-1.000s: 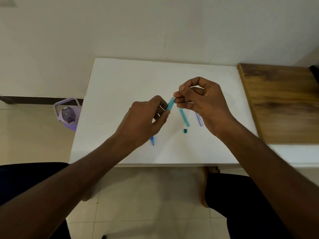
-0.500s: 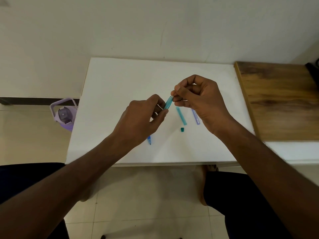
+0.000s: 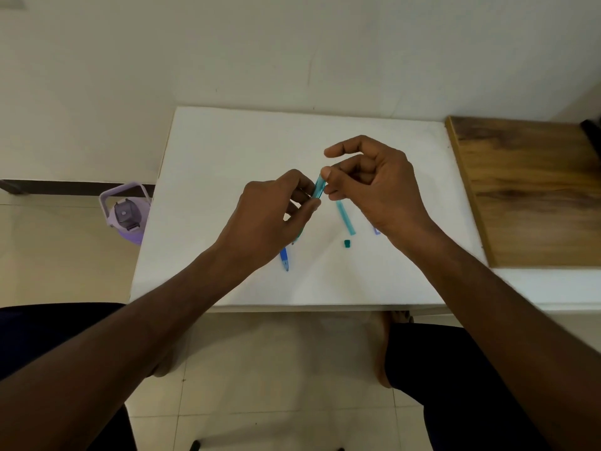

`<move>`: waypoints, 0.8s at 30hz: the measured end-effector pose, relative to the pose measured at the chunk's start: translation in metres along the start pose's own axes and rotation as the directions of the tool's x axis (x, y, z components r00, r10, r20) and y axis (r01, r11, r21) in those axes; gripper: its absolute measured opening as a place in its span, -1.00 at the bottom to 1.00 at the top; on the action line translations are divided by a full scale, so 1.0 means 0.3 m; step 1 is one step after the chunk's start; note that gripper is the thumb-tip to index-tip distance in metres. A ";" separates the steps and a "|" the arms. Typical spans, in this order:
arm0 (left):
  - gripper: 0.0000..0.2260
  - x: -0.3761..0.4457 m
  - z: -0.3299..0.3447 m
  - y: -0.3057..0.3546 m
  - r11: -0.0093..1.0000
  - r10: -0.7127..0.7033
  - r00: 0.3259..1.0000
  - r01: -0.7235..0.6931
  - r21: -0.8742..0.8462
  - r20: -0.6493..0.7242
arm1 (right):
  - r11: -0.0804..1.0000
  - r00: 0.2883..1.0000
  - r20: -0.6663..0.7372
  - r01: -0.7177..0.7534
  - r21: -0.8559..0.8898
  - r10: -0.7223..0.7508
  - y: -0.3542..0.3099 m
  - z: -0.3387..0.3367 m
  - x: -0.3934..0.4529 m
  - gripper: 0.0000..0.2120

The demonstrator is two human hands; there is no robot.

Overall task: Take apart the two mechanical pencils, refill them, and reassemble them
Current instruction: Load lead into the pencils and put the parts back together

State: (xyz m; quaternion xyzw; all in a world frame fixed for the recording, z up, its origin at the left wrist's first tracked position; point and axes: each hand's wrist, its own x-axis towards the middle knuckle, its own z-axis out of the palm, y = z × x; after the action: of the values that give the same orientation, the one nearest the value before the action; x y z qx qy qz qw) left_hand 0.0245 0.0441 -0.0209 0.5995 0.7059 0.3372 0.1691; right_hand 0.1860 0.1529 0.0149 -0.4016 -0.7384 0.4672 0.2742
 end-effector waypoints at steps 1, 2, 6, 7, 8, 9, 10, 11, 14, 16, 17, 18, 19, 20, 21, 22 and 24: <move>-0.77 0.002 -0.003 0.000 1.000 -0.008 1.000 0.008 -0.006 0.003 | 1.000 1.000 -0.014 0.023 -0.018 -0.023 0.000 0.003 0.002 -0.74; -0.77 0.005 -0.007 0.001 1.000 -0.019 1.000 0.019 -0.012 0.004 | 0.999 0.999 -0.028 0.044 -0.032 -0.045 0.000 0.007 0.004 -0.76; -0.77 0.013 -0.027 0.014 0.997 -0.058 0.998 0.058 -0.047 0.006 | 0.991 0.992 -0.042 0.115 -0.070 -0.118 -0.002 0.018 0.012 -0.84; -0.77 0.013 -0.033 0.017 0.996 -0.066 0.998 0.066 -0.066 0.001 | 0.988 0.990 -0.030 0.132 -0.083 -0.135 -0.003 0.020 0.012 -0.84; -0.77 0.013 -0.040 0.021 0.993 -0.076 0.997 0.075 -0.086 -0.007 | 0.984 0.989 -0.014 0.147 -0.098 -0.149 -0.004 0.021 0.011 -0.83; -0.78 0.013 -0.045 0.024 0.991 -0.089 0.996 0.087 -0.106 -0.015 | 0.981 0.987 0.004 0.159 -0.112 -0.160 -0.004 0.022 0.010 -0.80; -0.78 0.013 -0.051 0.026 0.987 -0.104 0.994 0.100 -0.125 -0.022 | 0.978 0.986 0.021 0.167 -0.123 -0.166 -0.003 0.024 0.008 -0.77; -0.78 0.014 -0.055 0.026 0.983 -0.119 0.993 0.114 -0.145 -0.027 | 0.976 0.985 0.035 0.171 -0.132 -0.168 -0.001 0.025 0.007 -0.74; -0.78 0.015 -0.062 0.020 0.975 -0.139 0.990 0.131 -0.181 -0.034 | 0.974 0.985 0.072 0.164 -0.153 -0.155 0.005 0.026 0.006 -0.68; -0.77 0.019 -0.056 0.017 0.976 -0.136 0.990 0.127 -0.178 -0.037 | 0.974 0.985 0.088 0.162 -0.161 -0.149 0.009 0.024 0.006 -0.65; -0.77 0.021 -0.052 0.014 0.976 -0.138 0.990 0.129 -0.174 -0.039 | 0.975 0.985 0.085 0.160 -0.157 -0.148 0.013 0.024 0.008 -0.64; -0.78 0.025 -0.049 0.011 0.976 -0.143 0.989 0.134 -0.171 -0.043 | 0.976 0.987 0.068 0.154 -0.151 -0.145 0.020 0.024 0.010 -0.62; -0.79 0.028 -0.048 0.005 0.975 -0.152 0.987 0.141 -0.174 -0.050 | 0.977 0.990 0.037 0.141 -0.158 -0.137 0.028 0.023 0.014 -0.61; -0.81 0.030 -0.049 -0.002 0.971 -0.164 0.985 0.151 -0.187 -0.059 | 0.974 0.992 -0.003 0.123 -0.190 -0.126 0.039 0.023 0.019 -0.62; -0.84 0.032 -0.050 -0.010 0.965 -0.181 0.981 0.163 -0.207 -0.071 | 0.963 0.992 -0.037 0.107 -0.246 -0.119 0.052 0.023 0.025 -0.66; -0.86 0.032 -0.054 -0.017 0.957 -0.202 0.976 0.178 -0.231 -0.085 | 0.942 0.992 -0.045 0.098 -0.320 -0.118 0.067 0.026 0.030 -0.73; -0.89 0.032 -0.058 -0.031 0.941 -0.245 0.964 0.209 -0.267 -0.106 | 0.869 0.991 0.047 0.130 -0.478 -0.122 0.093 0.045 0.037 -0.86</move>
State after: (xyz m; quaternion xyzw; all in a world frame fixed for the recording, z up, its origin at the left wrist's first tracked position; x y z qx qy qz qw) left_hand 0.0043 0.0481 -0.0130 0.4627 0.7316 0.4433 0.2327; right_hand 0.1790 0.1628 -0.0157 -0.4046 -0.8578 0.2535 0.1905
